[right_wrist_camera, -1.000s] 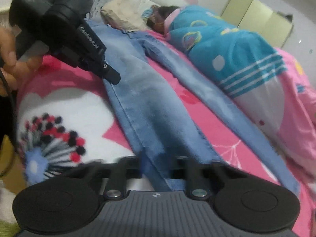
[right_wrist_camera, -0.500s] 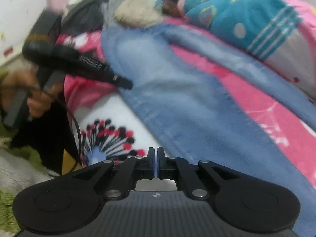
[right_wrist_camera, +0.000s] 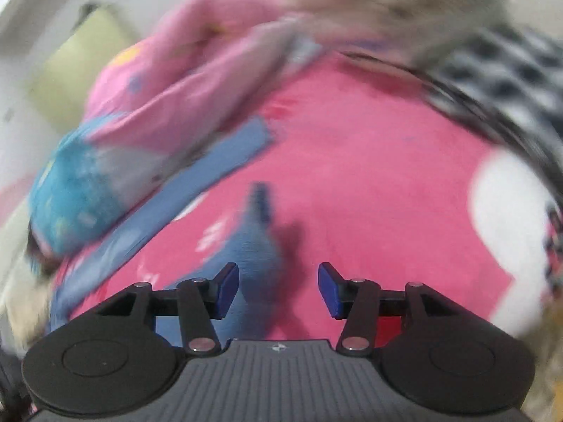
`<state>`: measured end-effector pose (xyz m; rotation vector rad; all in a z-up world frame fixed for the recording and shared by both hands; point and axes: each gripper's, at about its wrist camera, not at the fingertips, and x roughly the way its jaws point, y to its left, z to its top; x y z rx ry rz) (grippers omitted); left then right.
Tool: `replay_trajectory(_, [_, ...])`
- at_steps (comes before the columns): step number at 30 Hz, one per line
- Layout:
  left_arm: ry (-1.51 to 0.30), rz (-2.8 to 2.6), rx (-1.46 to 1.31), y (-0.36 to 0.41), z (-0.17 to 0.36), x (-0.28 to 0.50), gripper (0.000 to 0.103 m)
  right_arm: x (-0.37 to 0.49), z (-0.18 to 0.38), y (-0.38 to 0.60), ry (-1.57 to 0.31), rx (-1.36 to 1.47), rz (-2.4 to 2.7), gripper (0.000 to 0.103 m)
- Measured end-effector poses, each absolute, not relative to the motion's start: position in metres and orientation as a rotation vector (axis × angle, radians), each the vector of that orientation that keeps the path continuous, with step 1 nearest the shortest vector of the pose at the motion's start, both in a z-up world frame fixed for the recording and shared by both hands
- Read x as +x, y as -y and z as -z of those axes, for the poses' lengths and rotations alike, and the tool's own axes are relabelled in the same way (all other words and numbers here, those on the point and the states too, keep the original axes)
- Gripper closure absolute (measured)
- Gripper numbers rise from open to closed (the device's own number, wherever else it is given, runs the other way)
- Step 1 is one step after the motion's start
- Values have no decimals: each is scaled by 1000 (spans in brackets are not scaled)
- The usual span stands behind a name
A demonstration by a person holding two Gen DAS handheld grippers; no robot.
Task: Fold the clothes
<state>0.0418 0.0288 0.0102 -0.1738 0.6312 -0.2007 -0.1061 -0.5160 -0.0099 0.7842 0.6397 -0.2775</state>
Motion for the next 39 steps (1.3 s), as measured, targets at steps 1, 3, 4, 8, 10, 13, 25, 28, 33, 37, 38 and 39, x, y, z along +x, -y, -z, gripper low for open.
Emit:
replay_trajectory(1, [-634, 195, -161, -27, -9, 42, 86, -104, 17, 517, -644, 813, 266, 51])
replay_trajectory(3, [-650, 188, -140, -25, -6, 40, 86, -95, 26, 516, -654, 853, 227, 68])
replay_trajectory(4, [-660, 185, -134, -24, -4, 39, 86, -88, 27, 513, -663, 862, 202, 83])
replay_trajectory(8, [-679, 179, -124, -26, 1, 34, 86, -57, -9, 487, -591, 882, 19, 103])
replay_trajectory(10, [-692, 175, -127, -26, 4, 34, 86, -32, -32, 457, -588, 815, -132, 102])
replay_trajectory(13, [-696, 173, -131, -26, 6, 33, 86, -27, -46, 436, -584, 739, -195, 97])
replay_trajectory(25, [-736, 196, -187, -35, 17, 38, 85, -107, -2, 521, -593, 874, 243, 46])
replay_trajectory(28, [-746, 193, -223, -38, 18, 38, 85, -105, 9, 524, -601, 886, 177, 39])
replay_trajectory(33, [-753, 189, -261, -41, 20, 40, 85, -100, 27, 530, -613, 906, 66, 44])
replay_trajectory(37, [-754, 186, -261, -40, 19, 40, 85, -104, 23, 528, -612, 893, 29, 94])
replay_trajectory(38, [-756, 187, -264, -41, 19, 40, 85, -107, 15, 525, -608, 880, 38, 97])
replay_trajectory(39, [-760, 191, -270, -41, 18, 40, 85, -111, 7, 523, -605, 866, 48, 98])
